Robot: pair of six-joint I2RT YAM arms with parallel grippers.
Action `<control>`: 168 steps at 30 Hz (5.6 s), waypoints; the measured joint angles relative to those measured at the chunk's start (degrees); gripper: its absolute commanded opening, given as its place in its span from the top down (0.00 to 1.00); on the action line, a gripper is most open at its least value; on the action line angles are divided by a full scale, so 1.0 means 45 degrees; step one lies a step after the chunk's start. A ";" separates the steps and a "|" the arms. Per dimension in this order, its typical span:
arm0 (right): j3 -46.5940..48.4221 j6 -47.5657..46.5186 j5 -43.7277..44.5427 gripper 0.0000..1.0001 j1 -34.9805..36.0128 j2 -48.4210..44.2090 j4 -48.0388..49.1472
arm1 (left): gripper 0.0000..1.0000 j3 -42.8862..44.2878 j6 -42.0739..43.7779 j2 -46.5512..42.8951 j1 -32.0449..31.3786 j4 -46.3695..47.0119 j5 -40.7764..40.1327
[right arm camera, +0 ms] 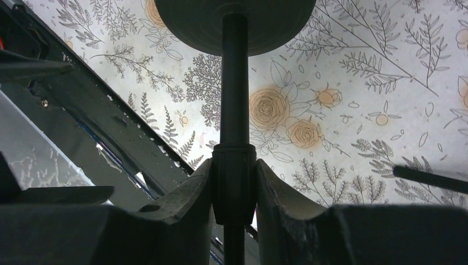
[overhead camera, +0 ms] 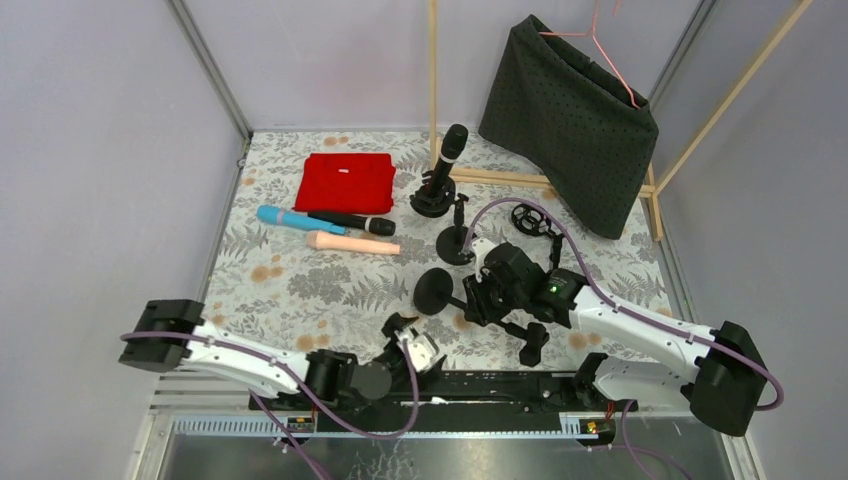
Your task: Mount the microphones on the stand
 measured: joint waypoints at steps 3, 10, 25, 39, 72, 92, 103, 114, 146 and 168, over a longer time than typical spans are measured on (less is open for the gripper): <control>0.0015 -0.0199 0.0005 1.00 0.0102 0.0160 0.0243 | 0.01 -0.0291 0.1846 0.1656 -0.0393 0.2055 -0.0675; 0.0015 -0.0393 -0.0010 1.00 0.0131 0.0189 0.0306 | 0.02 -0.1957 0.5591 0.4051 -0.0583 0.7577 -0.1428; 0.0083 -0.0355 -0.0826 1.00 0.0214 0.0374 0.0233 | 0.06 -0.2341 0.9044 0.6280 0.1647 1.2167 0.0903; 0.0083 -0.0267 -0.1433 1.00 0.0248 0.0369 0.0126 | 0.18 -0.0661 0.9802 0.8058 0.3308 1.0962 0.3895; 0.0296 -0.0049 -0.1462 0.56 0.0233 -0.0039 -0.0597 | 1.00 -0.0330 1.0180 1.0593 0.4624 1.3342 0.5260; 0.2948 0.0223 0.3594 0.33 0.0330 -0.1277 -0.1175 | 1.00 -0.0330 0.9583 1.0603 0.4673 1.3498 0.5187; 0.3594 0.0073 0.7125 0.27 0.0330 -0.5659 0.0617 | 1.00 -0.0379 0.7752 1.0754 0.4677 1.4032 0.4464; 0.2472 -0.1511 0.7650 0.22 0.0330 -0.9097 0.1564 | 1.00 -0.0821 0.5270 0.9539 0.4813 1.3270 0.6358; -0.5435 0.0831 -0.0223 0.31 0.0330 -0.9049 0.8597 | 1.00 -0.2220 0.1739 0.7805 0.6232 1.4319 0.8811; -0.5853 0.0403 -0.1496 0.96 0.0321 -0.4760 1.4571 | 1.00 -0.2215 0.1151 0.7834 0.6285 1.4445 0.9816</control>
